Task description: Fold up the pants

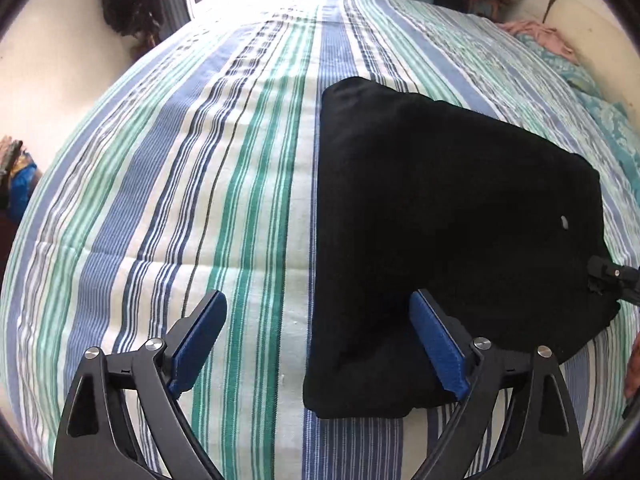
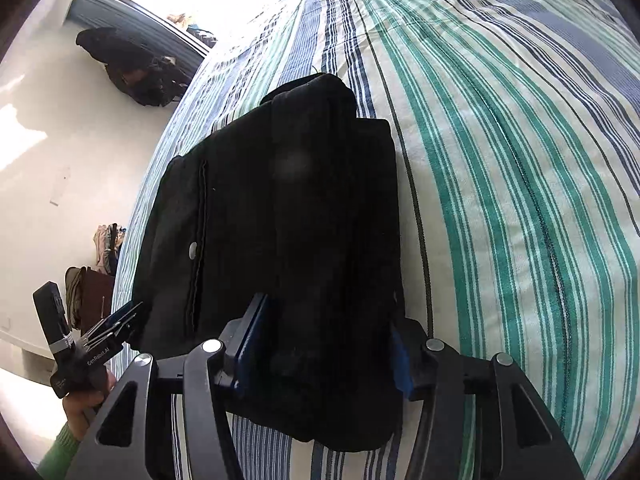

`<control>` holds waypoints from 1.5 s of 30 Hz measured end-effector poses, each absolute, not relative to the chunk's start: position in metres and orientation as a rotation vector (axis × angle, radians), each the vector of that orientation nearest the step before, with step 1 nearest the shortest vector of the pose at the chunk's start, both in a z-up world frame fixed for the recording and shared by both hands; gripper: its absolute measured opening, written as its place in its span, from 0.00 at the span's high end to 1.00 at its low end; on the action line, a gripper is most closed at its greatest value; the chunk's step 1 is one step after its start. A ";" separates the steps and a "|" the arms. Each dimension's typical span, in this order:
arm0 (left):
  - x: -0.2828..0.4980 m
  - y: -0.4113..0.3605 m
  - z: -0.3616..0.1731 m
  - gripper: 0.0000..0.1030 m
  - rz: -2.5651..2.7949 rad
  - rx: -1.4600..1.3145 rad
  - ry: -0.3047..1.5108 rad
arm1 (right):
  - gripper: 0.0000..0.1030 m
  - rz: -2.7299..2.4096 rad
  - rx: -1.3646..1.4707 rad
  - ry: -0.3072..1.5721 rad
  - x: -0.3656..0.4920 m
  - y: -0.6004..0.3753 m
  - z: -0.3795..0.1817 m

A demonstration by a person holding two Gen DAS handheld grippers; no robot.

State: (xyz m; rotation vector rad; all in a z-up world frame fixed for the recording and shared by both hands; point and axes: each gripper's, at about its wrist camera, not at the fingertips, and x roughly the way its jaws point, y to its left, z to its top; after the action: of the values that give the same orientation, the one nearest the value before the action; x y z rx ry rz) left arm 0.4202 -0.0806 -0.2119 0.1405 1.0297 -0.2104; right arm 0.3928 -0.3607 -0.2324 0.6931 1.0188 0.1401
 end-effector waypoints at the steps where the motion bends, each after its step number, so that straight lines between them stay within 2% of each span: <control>1: 0.419 -0.078 -0.210 0.10 -0.221 0.130 1.032 | 0.45 0.150 0.688 1.008 0.393 -0.362 -0.232; 3: 0.411 -0.071 -0.200 0.10 -0.206 0.113 1.016 | 0.29 0.149 0.687 0.985 0.382 -0.370 -0.227; 9: 0.351 -0.058 -0.184 0.08 -0.180 0.120 0.936 | 0.01 0.037 0.733 0.838 0.314 -0.400 -0.189; 14: 0.292 -0.070 -0.195 0.07 -0.159 0.253 0.893 | 0.00 -0.013 0.613 0.804 0.253 -0.371 -0.164; 19: 0.249 -0.084 -0.190 0.07 -0.217 0.287 0.891 | 0.00 -0.156 0.394 0.816 0.200 -0.309 -0.162; 26: 0.209 -0.085 -0.137 0.06 -0.200 0.269 0.736 | 0.00 -0.265 0.282 0.858 0.164 -0.256 -0.157; 27: 0.207 -0.083 -0.129 0.02 -0.202 0.256 0.714 | 0.00 -0.274 0.255 0.852 0.162 -0.252 -0.151; 33: 0.196 -0.078 -0.082 0.01 -0.147 0.207 0.618 | 0.00 -0.308 0.168 0.780 0.156 -0.247 -0.098; 45: 0.188 -0.071 -0.103 0.01 -0.100 0.209 0.752 | 0.00 -0.325 0.146 0.777 0.144 -0.222 -0.064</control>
State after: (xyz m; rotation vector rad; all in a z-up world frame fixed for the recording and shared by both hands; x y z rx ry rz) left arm 0.1875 -0.0712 -0.1027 0.2093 0.7521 -0.1002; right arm 0.1441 -0.2222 -0.0645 0.1464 0.7765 -0.3253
